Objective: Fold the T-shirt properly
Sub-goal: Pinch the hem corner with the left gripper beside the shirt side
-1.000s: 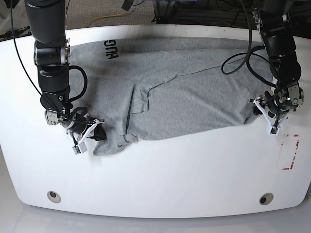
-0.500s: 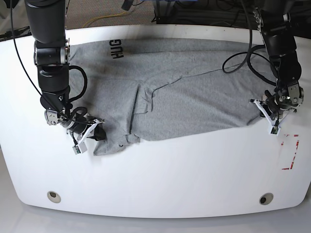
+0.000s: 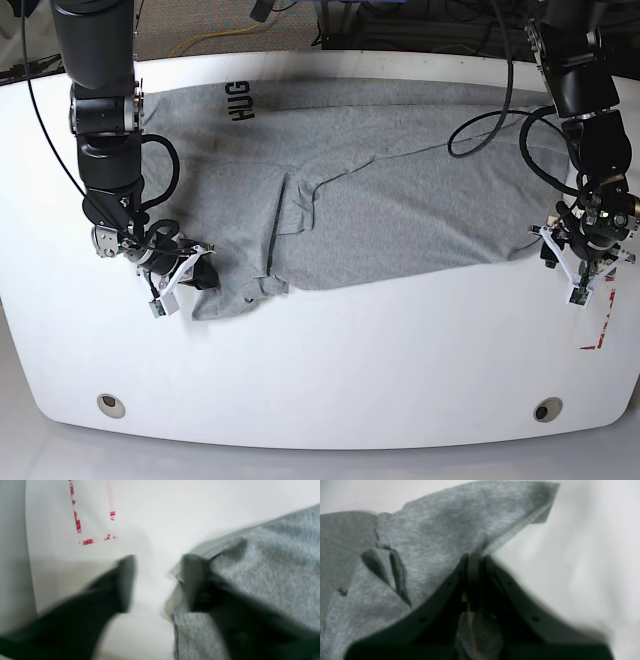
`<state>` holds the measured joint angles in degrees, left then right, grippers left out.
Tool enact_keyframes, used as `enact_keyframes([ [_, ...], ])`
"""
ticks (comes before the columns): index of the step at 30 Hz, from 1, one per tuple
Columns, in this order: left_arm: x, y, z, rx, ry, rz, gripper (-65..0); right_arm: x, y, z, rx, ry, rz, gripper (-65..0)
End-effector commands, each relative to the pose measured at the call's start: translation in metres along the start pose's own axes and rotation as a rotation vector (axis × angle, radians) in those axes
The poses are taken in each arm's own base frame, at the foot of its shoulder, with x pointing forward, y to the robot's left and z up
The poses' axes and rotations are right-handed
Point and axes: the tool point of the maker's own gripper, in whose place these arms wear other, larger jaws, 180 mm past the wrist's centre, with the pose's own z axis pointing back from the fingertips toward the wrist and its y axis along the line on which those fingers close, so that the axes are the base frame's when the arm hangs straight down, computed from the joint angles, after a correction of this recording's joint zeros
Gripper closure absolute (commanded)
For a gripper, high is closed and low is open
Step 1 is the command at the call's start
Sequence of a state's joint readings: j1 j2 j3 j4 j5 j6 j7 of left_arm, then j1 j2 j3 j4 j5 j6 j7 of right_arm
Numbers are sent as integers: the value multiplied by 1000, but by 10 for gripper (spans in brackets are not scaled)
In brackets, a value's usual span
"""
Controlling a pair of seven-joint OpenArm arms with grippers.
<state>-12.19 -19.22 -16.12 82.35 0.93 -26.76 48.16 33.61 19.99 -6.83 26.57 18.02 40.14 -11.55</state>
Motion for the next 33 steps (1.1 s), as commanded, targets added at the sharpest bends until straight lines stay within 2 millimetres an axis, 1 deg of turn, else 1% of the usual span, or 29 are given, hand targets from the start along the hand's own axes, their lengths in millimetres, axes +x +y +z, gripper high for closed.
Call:
enact_keyframes([
  [1, 13, 12, 3, 27, -38, 5, -401, 2, -7, 4, -18, 34, 33, 0],
  [2, 8, 11, 0, 21, -23, 10, -418, 2, -7, 4, -18, 34, 33, 0],
  [5, -8, 8, -9, -4, 21, 35, -421, 2, -7, 4, -18, 34, 33, 0],
  [9, -5, 8, -18, -20, 5, 64, -421, 2, -7, 4, -19, 35, 32, 0],
  [11, -15, 5, -26, -36, 32, 85, -421, 2, -7, 4, -19, 35, 32, 0],
  [18, -21, -1, -43, -75, 48, 136, -421, 2, -7, 4, -19, 35, 32, 0],
  [21, -33, -6, -49, -93, 76, 150, -421, 2, -7, 4, -19, 35, 32, 0],
  [23, -33, -8, -53, -101, 73, 163, -417, 2, -7, 4, -19, 35, 32, 0],
  [25, -39, -11, -57, -111, 83, 176, -367, 2, -7, 4, -19, 35, 32, 0],
  [26, -42, -12, -59, -116, 88, 182, -324, 2, -7, 4, -19, 35, 32, 0],
  [28, -51, -16, -64, -127, 100, 197, -178, 2, -7, 4, -18, 34, 30, 0],
  [30, -53, -17, -65, -130, 98, 202, -81, 2, -7, 4, -18, 34, 30, 0],
  [31, -54, -17, -65, -130, 97, 201, -46, 2, -7, 4, -18, 34, 30, 0],
  [33, -53, -16, -65, -128, 94, 198, -38, 2, -7, 4, -18, 34, 30, 0],
])
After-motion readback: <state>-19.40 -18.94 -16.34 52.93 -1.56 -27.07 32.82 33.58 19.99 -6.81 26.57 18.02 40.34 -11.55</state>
